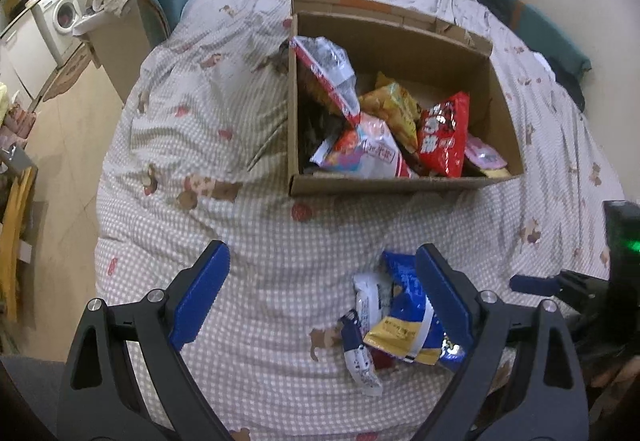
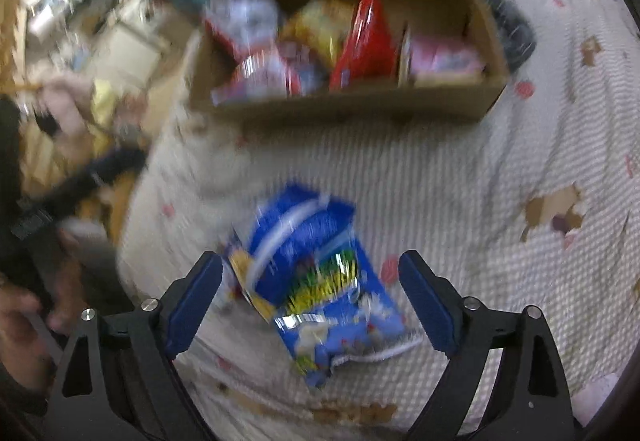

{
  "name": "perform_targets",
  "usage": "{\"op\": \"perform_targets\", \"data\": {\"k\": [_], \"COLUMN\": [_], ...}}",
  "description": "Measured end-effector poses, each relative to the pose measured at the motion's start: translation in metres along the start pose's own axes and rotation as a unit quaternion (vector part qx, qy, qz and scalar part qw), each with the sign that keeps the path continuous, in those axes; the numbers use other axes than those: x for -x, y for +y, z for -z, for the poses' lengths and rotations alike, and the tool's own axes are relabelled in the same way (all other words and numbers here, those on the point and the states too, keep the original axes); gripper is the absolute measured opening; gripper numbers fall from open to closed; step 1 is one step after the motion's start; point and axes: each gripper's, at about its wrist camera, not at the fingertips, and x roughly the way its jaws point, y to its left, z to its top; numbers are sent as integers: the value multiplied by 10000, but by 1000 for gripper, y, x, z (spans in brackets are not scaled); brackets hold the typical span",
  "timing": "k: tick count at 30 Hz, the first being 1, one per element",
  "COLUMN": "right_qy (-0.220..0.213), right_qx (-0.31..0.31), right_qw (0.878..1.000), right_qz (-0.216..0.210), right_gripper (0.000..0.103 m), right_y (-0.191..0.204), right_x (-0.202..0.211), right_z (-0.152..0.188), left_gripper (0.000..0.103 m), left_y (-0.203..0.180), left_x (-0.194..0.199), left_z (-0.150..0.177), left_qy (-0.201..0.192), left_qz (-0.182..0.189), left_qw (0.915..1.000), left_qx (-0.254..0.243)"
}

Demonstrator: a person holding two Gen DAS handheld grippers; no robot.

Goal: Organize snacks
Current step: 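Move both tools back down to the remaining snacks beside the box, then grasp the blue Lonely God snack bag with the right tool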

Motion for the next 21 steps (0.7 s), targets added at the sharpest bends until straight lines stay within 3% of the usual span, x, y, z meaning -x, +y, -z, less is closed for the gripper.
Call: {"op": "perform_targets", "data": {"k": [3, 6, 9, 15, 17, 21], "right_qy": [570, 1161, 1343, 1591, 1537, 1410], "right_qx": [484, 1070, 1331, 1296, 1363, 1403], "right_qw": [9969, 9854, 9766, 9720, 9719, 9752], "right_qz": [240, 644, 1025, 1145, 1145, 968], "right_gripper": [97, 100, 100, 99, 81, 70], "right_y": [13, 25, 28, 23, 24, 25], "right_x": [-27, -58, -76, -96, -93, -75], "right_z": [5, 14, 14, 14, 15, 18], "left_gripper": [92, 92, 92, 92, 92, 92], "left_y": [-1, 0, -2, -2, -1, 1], "left_x": [-4, -5, -6, -6, -6, -9], "left_z": [2, 3, 3, 2, 2, 4], "left_qy": [118, 151, 180, 188, 183, 242], "left_qz": [-7, 46, 78, 145, 157, 130], "left_qw": [9999, 9999, 9998, 9997, 9997, 9996], "left_qx": [-23, 11, -2, 52, 81, 107]}}
